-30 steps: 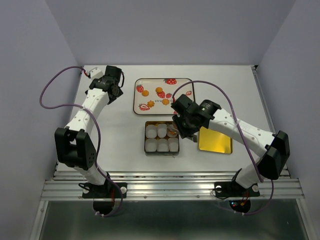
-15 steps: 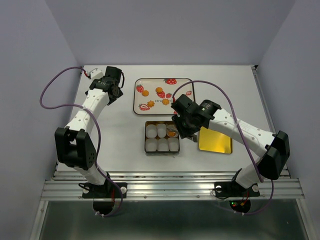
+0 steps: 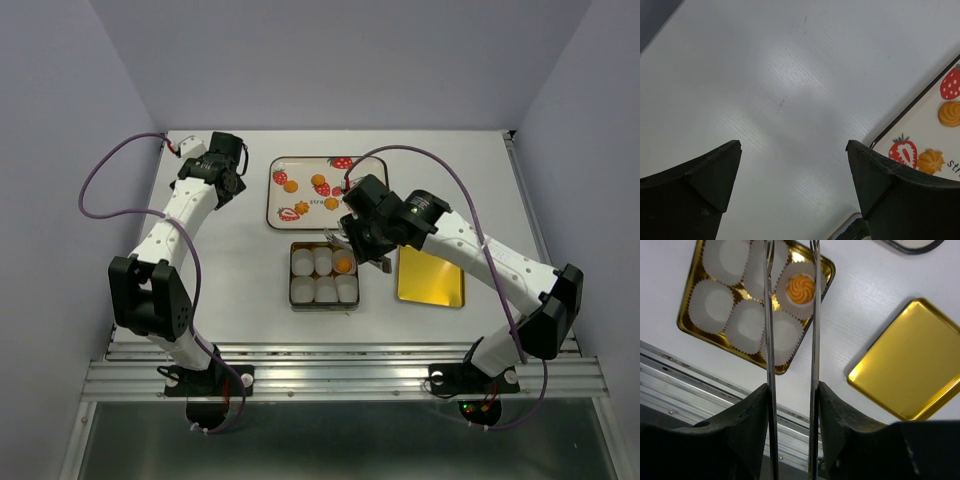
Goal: Pack the cookies
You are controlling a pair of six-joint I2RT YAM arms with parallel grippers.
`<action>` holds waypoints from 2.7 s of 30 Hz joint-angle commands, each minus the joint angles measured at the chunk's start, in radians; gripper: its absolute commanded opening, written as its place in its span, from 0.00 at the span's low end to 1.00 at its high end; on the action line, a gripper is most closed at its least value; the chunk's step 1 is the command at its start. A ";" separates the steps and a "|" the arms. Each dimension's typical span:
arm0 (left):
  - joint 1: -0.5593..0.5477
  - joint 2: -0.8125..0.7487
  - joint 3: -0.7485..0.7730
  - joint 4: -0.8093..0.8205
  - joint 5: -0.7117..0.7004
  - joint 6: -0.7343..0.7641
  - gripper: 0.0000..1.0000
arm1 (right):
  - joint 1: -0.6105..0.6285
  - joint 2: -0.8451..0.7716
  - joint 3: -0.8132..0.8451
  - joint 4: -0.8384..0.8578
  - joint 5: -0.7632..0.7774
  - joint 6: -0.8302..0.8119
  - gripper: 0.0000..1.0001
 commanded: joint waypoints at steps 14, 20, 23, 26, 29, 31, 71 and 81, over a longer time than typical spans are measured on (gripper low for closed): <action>-0.055 -0.048 0.139 -0.071 0.008 0.000 0.99 | -0.071 0.228 0.436 0.072 0.181 -0.042 0.46; -0.089 -0.077 0.128 -0.088 0.054 -0.006 0.99 | -0.165 0.322 0.453 0.076 0.132 -0.030 0.46; -0.106 -0.089 0.114 -0.082 0.088 0.002 0.99 | -0.211 0.342 0.447 0.075 0.117 -0.038 0.45; -0.116 -0.111 0.088 -0.050 0.152 0.036 0.99 | -0.243 0.351 0.419 0.058 0.088 -0.044 0.46; -0.123 -0.140 0.053 -0.024 0.185 0.048 0.99 | -0.267 0.353 0.399 0.053 0.060 -0.058 0.47; -0.123 -0.146 0.047 -0.004 0.198 0.065 0.99 | -0.277 0.357 0.392 0.053 0.051 -0.068 0.47; -0.127 -0.140 0.001 -0.035 0.202 0.046 0.99 | -0.315 0.420 0.303 0.098 0.006 -0.108 0.50; -0.127 -0.136 0.001 -0.035 0.197 0.051 0.99 | -0.315 0.420 0.284 0.104 0.012 -0.116 0.51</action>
